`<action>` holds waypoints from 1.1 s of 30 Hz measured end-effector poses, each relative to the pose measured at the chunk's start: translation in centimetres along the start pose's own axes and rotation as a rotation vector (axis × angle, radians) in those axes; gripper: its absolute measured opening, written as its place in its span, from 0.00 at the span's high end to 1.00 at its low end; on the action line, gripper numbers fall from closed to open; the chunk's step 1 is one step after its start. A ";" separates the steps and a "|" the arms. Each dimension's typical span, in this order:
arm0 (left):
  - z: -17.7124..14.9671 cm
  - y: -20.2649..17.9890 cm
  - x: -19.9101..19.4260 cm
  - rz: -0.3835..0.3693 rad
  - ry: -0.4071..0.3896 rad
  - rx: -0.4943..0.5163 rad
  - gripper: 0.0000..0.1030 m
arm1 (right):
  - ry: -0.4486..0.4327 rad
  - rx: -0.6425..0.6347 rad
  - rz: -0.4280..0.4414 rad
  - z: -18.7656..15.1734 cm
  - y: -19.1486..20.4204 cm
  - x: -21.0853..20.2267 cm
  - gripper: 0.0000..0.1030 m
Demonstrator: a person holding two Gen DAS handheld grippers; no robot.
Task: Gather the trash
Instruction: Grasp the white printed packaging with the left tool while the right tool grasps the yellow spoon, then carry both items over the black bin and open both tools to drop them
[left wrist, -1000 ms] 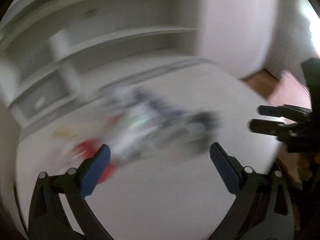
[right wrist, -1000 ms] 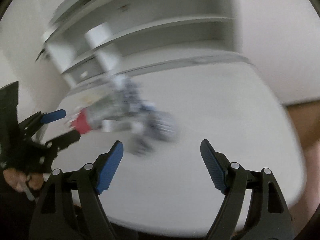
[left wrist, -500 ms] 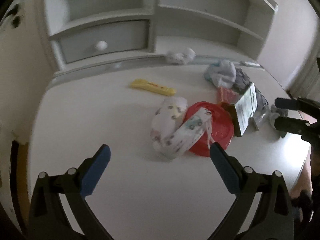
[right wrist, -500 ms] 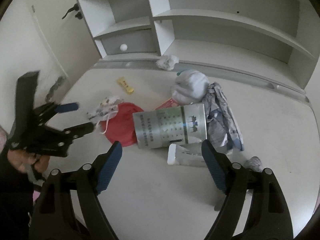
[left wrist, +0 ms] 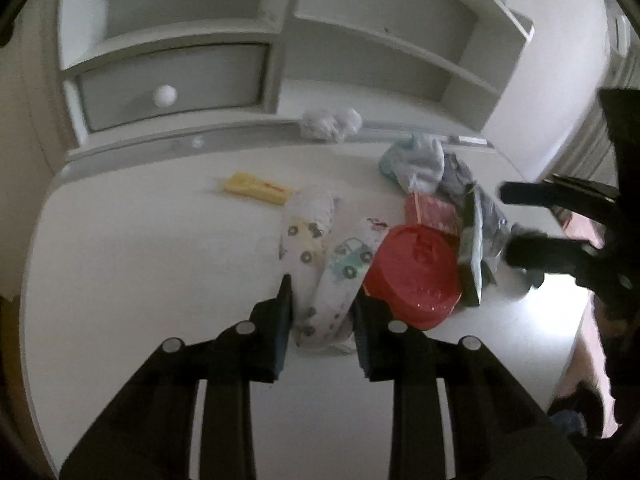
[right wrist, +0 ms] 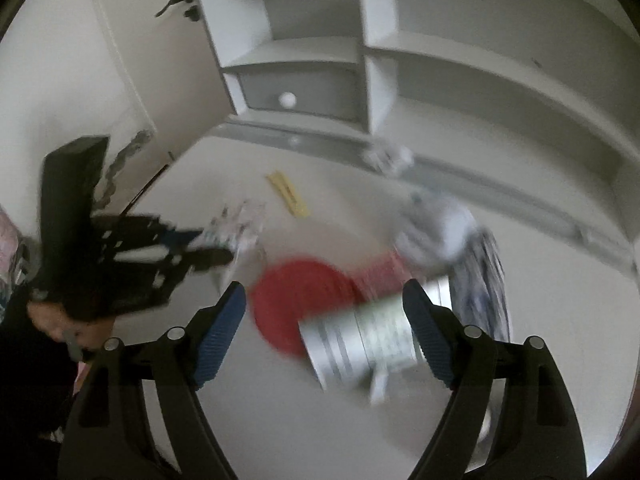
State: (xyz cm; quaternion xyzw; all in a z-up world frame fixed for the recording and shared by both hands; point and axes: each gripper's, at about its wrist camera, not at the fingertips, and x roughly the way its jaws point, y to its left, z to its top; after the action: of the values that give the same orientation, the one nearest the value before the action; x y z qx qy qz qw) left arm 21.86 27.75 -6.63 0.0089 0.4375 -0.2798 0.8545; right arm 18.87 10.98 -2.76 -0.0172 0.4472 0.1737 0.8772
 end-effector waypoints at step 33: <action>3.1 -14.8 -1.6 -0.077 -0.047 0.149 0.73 | -0.053 0.330 -0.238 -7.3 -12.8 -10.9 0.88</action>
State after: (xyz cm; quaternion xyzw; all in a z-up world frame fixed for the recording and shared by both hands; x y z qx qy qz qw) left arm 16.23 15.25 -0.08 0.0487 0.3954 -0.3444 0.8501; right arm 11.45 -5.53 -0.11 0.0789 0.4411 -0.0063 0.8940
